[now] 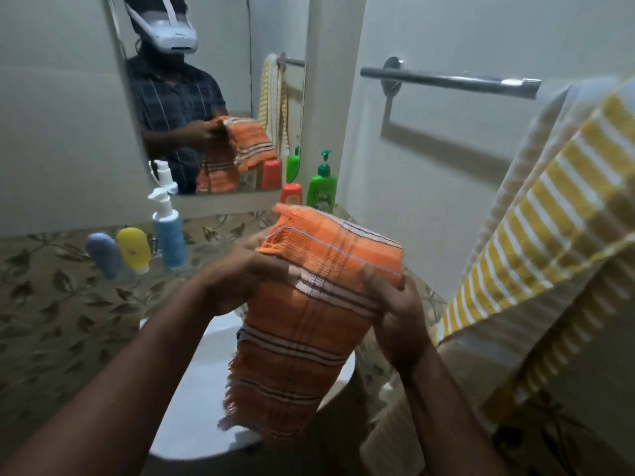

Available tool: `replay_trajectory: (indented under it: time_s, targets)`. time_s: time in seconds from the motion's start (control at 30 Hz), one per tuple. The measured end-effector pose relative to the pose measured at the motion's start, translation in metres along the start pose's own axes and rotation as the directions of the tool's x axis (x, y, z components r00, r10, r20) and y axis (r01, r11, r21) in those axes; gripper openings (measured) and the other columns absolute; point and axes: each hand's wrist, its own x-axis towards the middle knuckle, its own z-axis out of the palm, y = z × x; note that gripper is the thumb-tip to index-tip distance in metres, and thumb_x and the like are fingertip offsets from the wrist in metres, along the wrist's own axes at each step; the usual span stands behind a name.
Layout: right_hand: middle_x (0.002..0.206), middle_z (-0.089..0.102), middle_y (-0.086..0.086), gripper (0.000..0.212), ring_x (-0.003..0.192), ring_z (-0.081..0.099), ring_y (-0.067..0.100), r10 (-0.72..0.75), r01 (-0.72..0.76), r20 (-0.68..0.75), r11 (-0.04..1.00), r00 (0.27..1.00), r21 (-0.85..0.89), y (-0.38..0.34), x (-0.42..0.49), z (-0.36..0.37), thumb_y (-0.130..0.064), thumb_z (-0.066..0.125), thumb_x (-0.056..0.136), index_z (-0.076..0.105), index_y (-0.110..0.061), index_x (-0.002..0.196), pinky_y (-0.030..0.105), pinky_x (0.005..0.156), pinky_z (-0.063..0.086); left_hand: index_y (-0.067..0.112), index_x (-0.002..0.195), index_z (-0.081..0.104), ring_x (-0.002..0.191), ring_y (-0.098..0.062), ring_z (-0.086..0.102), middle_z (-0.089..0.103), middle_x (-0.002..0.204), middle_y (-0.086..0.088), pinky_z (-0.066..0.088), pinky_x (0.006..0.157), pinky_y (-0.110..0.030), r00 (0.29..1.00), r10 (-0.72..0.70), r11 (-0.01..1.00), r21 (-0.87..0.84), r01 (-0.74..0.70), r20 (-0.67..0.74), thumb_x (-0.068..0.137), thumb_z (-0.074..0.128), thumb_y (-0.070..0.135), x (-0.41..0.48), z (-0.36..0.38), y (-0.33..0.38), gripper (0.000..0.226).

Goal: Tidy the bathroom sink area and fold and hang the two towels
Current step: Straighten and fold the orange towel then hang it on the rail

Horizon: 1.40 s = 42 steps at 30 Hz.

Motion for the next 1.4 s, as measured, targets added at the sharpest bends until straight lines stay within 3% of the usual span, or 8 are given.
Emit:
replay_trajectory:
  time_s: [0.13, 0.5, 0.77, 1.0, 1.13, 1.23, 1.33, 1.4]
  targets:
    - [0.113, 0.076, 0.027, 0.035, 0.104, 0.076, 0.042, -0.069, 0.065, -0.033, 0.991, 0.997, -0.12, -0.008, 0.023, -0.005, -0.011, 0.074, 0.086, 0.072, 0.007, 0.117, 0.04, 0.084, 0.063, 0.006, 0.126, 0.068, 0.104, -0.034, 0.076, 0.076, 0.119, -0.022, 0.065, 0.086, -0.037, 1.0, 0.013, 0.999, -0.047, -0.013, 0.0, 0.078, 0.083, 0.02, 0.025, -0.003, 0.008, 0.052]
    - [0.109, 0.08, 0.018, 0.047, 0.101, 0.078, 0.037, -0.358, 0.285, -0.105, 0.861, 0.928, -0.422, -0.053, 0.092, 0.023, -0.028, 0.082, 0.085, 0.071, 0.0, 0.12, 0.051, 0.089, 0.064, 0.017, 0.109, 0.077, 0.094, -0.028, 0.079, 0.08, 0.111, -0.017, 0.064, 0.076, -0.031, 0.975, 0.224, 0.974, -0.036, -0.223, 0.018, 0.075, 0.083, -0.003, 0.121, -0.001, 0.055, 0.04]
    - [0.105, 0.081, -0.01, 0.017, 0.096, 0.079, 0.011, -0.666, 0.529, 0.171, 0.382, 0.726, -0.758, -0.125, 0.148, 0.089, -0.038, 0.081, 0.09, 0.078, -0.038, 0.106, 0.031, 0.083, 0.065, 0.027, 0.102, 0.083, 0.096, -0.022, 0.08, 0.082, 0.106, -0.008, 0.062, 0.079, -0.026, 0.831, 0.478, 0.878, -0.135, -0.459, 0.285, 0.077, 0.077, 0.003, 0.19, -0.023, 0.14, 0.035]
    - [0.092, 0.079, -0.017, 0.047, 0.09, 0.078, 0.005, -0.795, 0.563, 0.359, -0.027, 0.489, -0.826, -0.195, 0.197, 0.146, -0.024, 0.082, 0.089, 0.067, -0.068, 0.098, 0.033, 0.084, 0.065, 0.007, 0.115, 0.076, 0.094, -0.027, 0.08, 0.081, 0.108, -0.013, 0.064, 0.083, -0.034, 0.691, 0.601, 0.797, -0.24, -0.554, 0.401, 0.083, 0.067, -0.001, 0.248, -0.016, 0.231, 0.034]
    - [0.085, 0.08, -0.011, 0.013, 0.082, 0.076, 0.008, -0.801, 0.208, 0.119, 0.007, 0.586, -0.978, -0.227, 0.221, 0.142, -0.047, 0.08, 0.085, 0.077, -0.035, 0.084, 0.036, 0.08, 0.063, 0.002, 0.101, 0.077, 0.065, -0.02, 0.075, 0.079, 0.083, -0.012, 0.062, 0.064, -0.029, 0.785, 0.393, 0.916, -0.134, -0.378, 0.478, 0.08, 0.072, 0.009, 0.278, -0.003, 0.252, 0.022]
    - [0.065, 0.068, 0.004, 0.053, 0.074, 0.069, 0.028, -0.773, -0.228, -0.115, -0.039, 0.624, -0.973, -0.24, 0.229, 0.124, -0.056, 0.077, 0.084, 0.067, -0.007, 0.067, 0.037, 0.06, 0.05, 0.005, 0.067, 0.077, 0.046, -0.007, 0.066, 0.073, 0.059, 0.001, 0.049, 0.047, -0.018, 0.871, 0.337, 0.904, 0.134, -0.405, 0.357, 0.086, 0.073, 0.0, 0.294, 0.013, 0.24, 0.02]
    - [0.072, 0.06, 0.006, 0.049, 0.076, 0.06, 0.031, -0.726, -0.503, -0.219, -0.198, 0.652, -0.841, -0.235, 0.223, 0.107, -0.058, 0.077, 0.08, 0.056, -0.015, 0.07, 0.03, 0.049, 0.029, 0.009, 0.068, 0.073, 0.046, 0.004, 0.062, 0.07, 0.053, 0.011, 0.046, 0.047, -0.017, 0.894, 0.407, 0.786, 0.426, -0.448, 0.187, 0.081, 0.085, 0.014, 0.31, 0.023, 0.216, 0.02]
    - [0.094, 0.068, 0.007, 0.044, 0.089, 0.065, 0.032, -0.708, -0.544, -0.255, -0.214, 0.659, -0.811, -0.228, 0.219, 0.099, -0.054, 0.079, 0.08, 0.061, -0.017, 0.094, 0.032, 0.06, 0.042, 0.014, 0.08, 0.074, 0.068, -0.005, 0.071, 0.075, 0.07, 0.009, 0.049, 0.061, -0.024, 0.895, 0.431, 0.77, 0.469, -0.432, 0.116, 0.077, 0.091, 0.034, 0.319, 0.025, 0.207, 0.027]
